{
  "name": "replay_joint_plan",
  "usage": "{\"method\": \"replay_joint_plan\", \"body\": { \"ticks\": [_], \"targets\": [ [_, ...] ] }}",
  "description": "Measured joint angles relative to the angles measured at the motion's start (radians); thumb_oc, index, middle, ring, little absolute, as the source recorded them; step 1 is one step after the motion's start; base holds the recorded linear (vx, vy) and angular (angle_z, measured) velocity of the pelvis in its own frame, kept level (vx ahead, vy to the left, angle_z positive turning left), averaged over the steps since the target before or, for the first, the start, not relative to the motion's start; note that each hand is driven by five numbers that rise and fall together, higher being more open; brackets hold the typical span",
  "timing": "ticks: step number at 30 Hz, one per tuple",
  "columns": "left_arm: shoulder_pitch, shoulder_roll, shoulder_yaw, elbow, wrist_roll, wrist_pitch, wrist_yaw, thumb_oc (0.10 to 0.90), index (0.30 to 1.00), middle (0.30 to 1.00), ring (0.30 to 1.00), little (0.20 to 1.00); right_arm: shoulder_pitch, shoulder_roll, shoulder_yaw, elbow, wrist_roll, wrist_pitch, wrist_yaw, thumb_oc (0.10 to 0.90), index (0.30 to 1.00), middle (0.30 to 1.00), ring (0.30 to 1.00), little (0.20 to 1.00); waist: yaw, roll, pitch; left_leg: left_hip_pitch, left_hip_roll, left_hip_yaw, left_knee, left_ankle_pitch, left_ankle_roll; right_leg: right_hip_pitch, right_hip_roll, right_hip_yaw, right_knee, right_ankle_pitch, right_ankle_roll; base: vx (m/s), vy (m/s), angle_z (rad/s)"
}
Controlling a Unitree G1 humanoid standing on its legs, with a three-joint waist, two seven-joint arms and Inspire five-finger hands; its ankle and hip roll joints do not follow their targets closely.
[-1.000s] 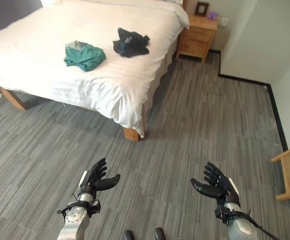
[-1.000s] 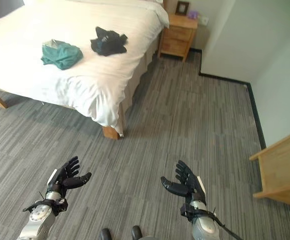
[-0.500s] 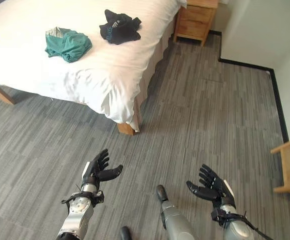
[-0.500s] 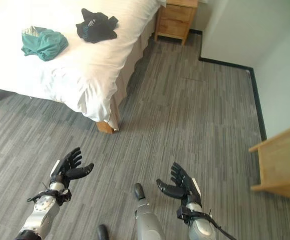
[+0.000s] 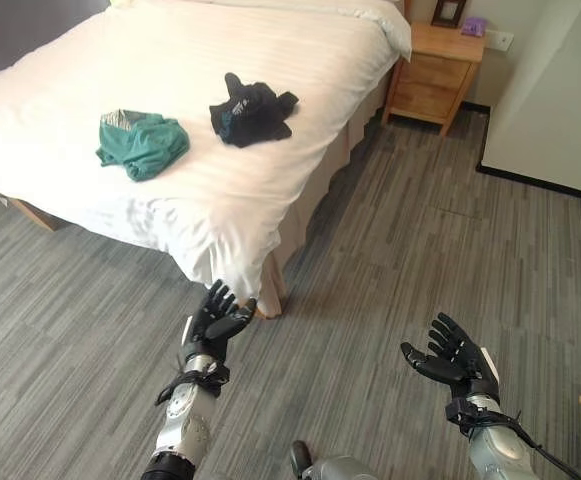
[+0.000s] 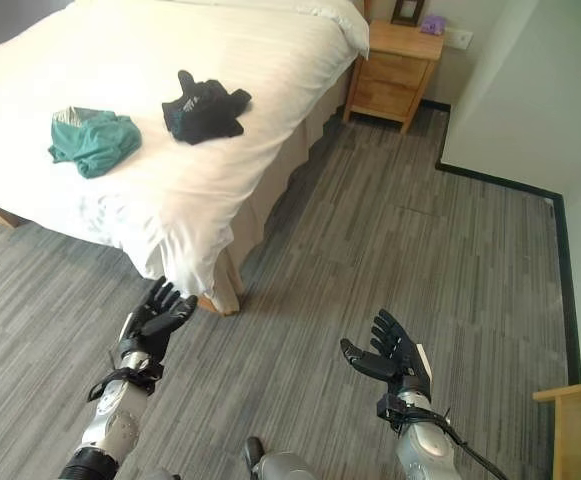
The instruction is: Pick up bed clothes into laundry basket.
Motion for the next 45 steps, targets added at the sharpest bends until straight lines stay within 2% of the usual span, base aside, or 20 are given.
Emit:
{"method": "replay_joint_plan", "body": {
  "ticks": [4,7,8,10,13,15,16,17,18,20,23,27,28,29,30,31,32,36,39,45],
  "targets": [
    [0.002,-0.008,0.035,0.031,-0.054,-0.030,0.009,0.800,0.900,0.900,0.900,0.900,-0.004,0.009,0.006,0.015,-0.013,-0.009,-0.007,0.800,0.900,0.900,0.900,0.900,0.047,0.013,0.002,-0.031,-0.071,-0.001,-0.254,0.040,0.028,0.084,0.036,0.048,-0.070,-0.006,0.018,0.46,0.027,-0.33],
    [0.016,-0.012,0.068,0.037,-0.068,-0.050,0.028,0.800,0.900,0.900,0.900,0.900,-0.002,0.012,0.012,0.019,-0.034,-0.009,-0.007,0.800,0.900,0.900,0.900,0.900,0.080,0.024,0.002,-0.043,-0.092,0.000,-0.280,0.068,0.053,0.135,0.066,0.114,-0.101,-0.027,0.044,0.42,0.123,-0.64],
    [0.026,-0.012,0.075,0.037,-0.074,-0.064,0.038,0.800,0.900,0.900,0.900,0.900,0.004,0.013,0.014,0.019,-0.040,-0.009,-0.007,0.800,0.900,0.900,0.900,0.900,0.080,0.028,0.000,-0.040,-0.107,0.006,-0.265,0.079,0.070,0.163,0.073,0.135,-0.117,-0.027,0.039,0.47,0.206,-0.72],
    [0.039,-0.018,0.082,0.039,-0.073,-0.064,0.042,0.800,0.900,0.900,0.900,0.900,0.019,0.011,0.009,0.030,-0.048,-0.008,-0.009,0.800,0.900,0.900,0.900,0.900,0.083,0.037,-0.011,-0.034,-0.126,0.015,-0.257,0.088,0.104,0.198,0.059,0.164,-0.128,-0.078,0.105,0.56,0.255,-0.56],
    [0.042,-0.028,0.088,0.038,-0.061,-0.068,0.046,0.800,0.900,0.900,0.900,0.900,0.027,0.009,0.001,0.057,-0.055,-0.001,-0.012,0.800,0.900,0.900,0.900,0.900,0.088,0.057,-0.026,-0.007,-0.170,0.028,-0.296,0.107,0.181,0.241,0.041,0.201,-0.130,-0.092,0.124,0.43,0.228,-0.55],
    [0.049,-0.023,0.091,0.038,-0.037,-0.068,0.061,0.800,0.900,0.900,0.900,0.900,0.032,0.017,0.018,0.052,-0.053,0.008,-0.017,0.800,0.900,0.900,0.900,0.900,0.089,0.055,-0.028,0.044,-0.185,0.056,-0.301,0.135,0.275,0.253,0.027,0.210,-0.069,-0.115,0.160,0.33,0.236,-0.45],
    [0.055,-0.020,0.086,0.029,-0.010,-0.068,0.065,0.800,0.900,0.900,0.900,0.900,0.048,0.021,0.035,0.038,-0.042,0.010,-0.015,0.800,0.900,0.900,0.900,0.900,0.080,0.064,-0.030,0.093,-0.187,0.056,-0.333,0.129,0.314,0.200,0.036,0.195,0.106,-0.156,0.232,0.29,0.211,-0.22],
    [0.056,-0.017,0.085,0.023,0.001,-0.068,0.066,0.800,0.900,0.900,0.900,0.900,0.055,0.023,0.043,0.020,-0.039,0.014,-0.013,0.800,0.900,0.900,0.900,0.900,0.082,0.063,-0.032,0.109,-0.191,0.052,-0.329,0.120,0.325,0.155,0.029,0.180,0.219,-0.186,0.258,0.28,0.208,-0.34],
    [0.056,-0.017,0.086,0.017,0.016,-0.071,0.066,0.800,0.900,0.900,0.900,0.900,0.069,0.020,0.046,-0.023,-0.037,0.013,0.000,0.800,0.900,0.900,0.900,0.900,0.089,0.058,-0.037,0.132,-0.218,0.050,-0.325,0.073,0.371,0.098,-0.032,0.180,0.348,-0.215,0.253,0.27,0.226,-0.20],
    [0.030,-0.004,0.086,0.018,0.019,-0.071,0.064,0.800,0.900,0.900,0.900,0.900,0.065,0.018,0.045,-0.058,-0.029,0.013,0.009,0.800,0.900,0.900,0.900,0.900,0.065,0.056,-0.039,0.148,-0.259,0.032,-0.318,0.041,0.390,0.017,-0.146,0.187,0.478,-0.216,0.264,0.24,0.243,0.22],
    [-0.007,0.019,0.084,0.022,0.039,-0.061,0.062,0.800,0.900,0.900,0.900,0.900,0.067,0.016,0.031,-0.067,-0.033,0.015,0.023,0.800,0.900,0.900,0.900,0.900,0.033,0.062,-0.022,0.172,-0.265,-0.021,-0.315,0.033,0.390,-0.130,-0.226,0.231,0.590,-0.203,0.249,0.14,0.085,0.57],
    [0.017,0.031,0.054,0.027,0.046,-0.058,0.056,0.800,0.900,0.900,0.900,0.900,0.102,0.015,-0.016,-0.050,-0.063,0.017,0.032,0.800,0.900,0.900,0.900,0.900,0.018,0.056,-0.015,0.246,-0.219,-0.045,-0.317,0.019,0.385,-0.201,-0.175,0.352,0.416,-0.119,0.306,0.27,0.096,0.82],
    [0.031,0.038,0.053,0.023,0.046,-0.060,0.041,0.800,0.900,0.900,0.900,0.900,0.115,0.014,-0.052,-0.043,-0.085,0.017,0.028,0.800,0.900,0.900,0.900,0.900,-0.003,0.042,-0.020,0.259,-0.199,-0.041,-0.320,-0.004,0.335,-0.193,-0.149,0.382,0.285,-0.031,0.319,0.25,0.155,1.07],
    [0.043,0.058,0.055,0.023,0.046,-0.062,0.036,0.800,0.900,0.900,0.900,0.900,0.118,0.022,-0.083,-0.026,-0.091,0.017,0.021,0.800,0.900,0.900,0.900,0.900,-0.001,-0.004,-0.028,0.278,-0.207,-0.061,-0.327,-0.004,0.240,-0.184,-0.139,0.399,0.212,0.054,0.331,0.15,0.111,0.67],
    [0.058,0.055,0.061,0.019,0.046,-0.064,0.037,0.800,0.900,0.900,0.900,0.900,0.107,0.017,-0.120,-0.022,-0.104,0.019,0.006,0.800,0.900,0.900,0.900,0.900,0.017,-0.013,-0.029,0.271,-0.189,-0.055,-0.311,-0.042,0.175,-0.158,-0.132,0.426,0.181,0.025,0.358,0.19,0.104,0.21],
    [0.064,0.057,0.070,0.017,0.046,-0.076,0.037,0.800,0.900,0.900,0.900,0.900,0.108,0.018,-0.166,-0.029,-0.109,0.008,-0.009,0.800,0.900,0.900,0.900,0.900,0.018,-0.035,-0.040,0.248,-0.188,-0.059,-0.281,-0.061,0.155,-0.124,-0.159,0.415,0.106,-0.009,0.352,0.10,0.032,-0.06],
    [0.065,0.059,0.091,0.017,0.046,-0.082,0.037,0.800,0.900,0.900,0.900,0.900,0.081,0.011,-0.197,-0.029,-0.110,0.002,-0.029,0.800,0.900,0.900,0.900,0.900,0.024,-0.052,-0.051,0.239,-0.185,-0.064,-0.280,-0.065,0.142,-0.099,-0.174,0.394,0.040,-0.043,0.302,0.12,-0.001,0.17],
    [0.091,0.051,0.109,-0.013,0.045,-0.081,0.033,0.800,0.900,0.900,0.900,0.900,0.080,-0.103,-0.272,-0.041,-0.121,0.001,-0.063,0.800,0.900,0.900,0.900,0.900,-0.012,-0.027,-0.058,0.223,-0.109,-0.135,-0.286,-0.037,0.092,-0.030,-0.134,0.295,-0.083,0.019,0.266,0.09,-0.059,0.48],
    [0.126,0.050,0.139,-0.020,0.045,-0.082,-0.005,0.800,0.900,0.900,0.900,0.900,0.071,-0.285,-0.318,-0.123,-0.148,-0.010,-0.050,0.800,0.900,0.900,0.900,0.900,-0.009,-0.025,-0.059,0.238,-0.083,-0.140,-0.311,-0.024,0.078,-0.001,-0.118,0.297,-0.168,0.075,0.247,0.04,-0.064,-0.03],
    [0.146,0.056,0.160,-0.045,0.045,-0.080,-0.043,0.800,0.900,0.900,0.900,0.900,-0.027,-0.487,-0.331,-0.146,-0.174,-0.033,-0.018,0.800,0.900,0.900,0.900,0.900,0.025,-0.056,-0.058,0.264,-0.080,-0.125,-0.333,-0.021,0.074,0.020,-0.118,0.309,-0.199,0.102,0.237,0.07,-0.060,-0.11]
  ]
}}
